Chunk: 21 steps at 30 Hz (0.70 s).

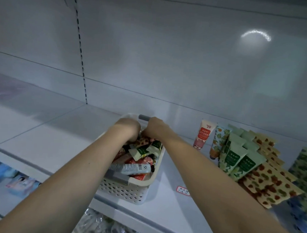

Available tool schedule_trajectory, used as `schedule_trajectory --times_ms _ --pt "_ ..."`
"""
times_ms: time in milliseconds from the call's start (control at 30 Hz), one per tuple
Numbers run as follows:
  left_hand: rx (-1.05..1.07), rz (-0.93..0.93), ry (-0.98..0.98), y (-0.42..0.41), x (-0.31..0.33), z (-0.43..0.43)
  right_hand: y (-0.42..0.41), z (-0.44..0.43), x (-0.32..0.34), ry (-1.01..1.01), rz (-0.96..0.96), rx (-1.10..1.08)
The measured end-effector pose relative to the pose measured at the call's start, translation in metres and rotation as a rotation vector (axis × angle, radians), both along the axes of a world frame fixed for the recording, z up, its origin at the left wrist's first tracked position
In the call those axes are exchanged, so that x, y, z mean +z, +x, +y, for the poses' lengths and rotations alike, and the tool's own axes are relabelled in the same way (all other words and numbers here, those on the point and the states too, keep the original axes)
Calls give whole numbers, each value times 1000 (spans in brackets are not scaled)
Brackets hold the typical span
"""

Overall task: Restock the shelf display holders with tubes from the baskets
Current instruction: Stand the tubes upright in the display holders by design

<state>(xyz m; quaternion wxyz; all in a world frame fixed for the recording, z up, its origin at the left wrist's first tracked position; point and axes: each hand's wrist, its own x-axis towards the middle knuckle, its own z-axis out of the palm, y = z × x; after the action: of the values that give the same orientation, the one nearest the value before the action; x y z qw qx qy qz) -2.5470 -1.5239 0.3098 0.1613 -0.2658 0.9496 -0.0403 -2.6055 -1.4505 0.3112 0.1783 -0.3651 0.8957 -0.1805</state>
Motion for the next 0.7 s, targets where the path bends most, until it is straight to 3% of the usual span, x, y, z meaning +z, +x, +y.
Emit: schedule_trajectory --times_ms 333,467,700 --pt "137 -140 -139 -14 -1 9 -7 28 16 -292 -61 -129" --pt "182 -199 -113 -11 2 9 -6 41 20 -470 -176 -196" --pt "192 -119 39 -7 4 13 3 65 26 -636 -221 -179"
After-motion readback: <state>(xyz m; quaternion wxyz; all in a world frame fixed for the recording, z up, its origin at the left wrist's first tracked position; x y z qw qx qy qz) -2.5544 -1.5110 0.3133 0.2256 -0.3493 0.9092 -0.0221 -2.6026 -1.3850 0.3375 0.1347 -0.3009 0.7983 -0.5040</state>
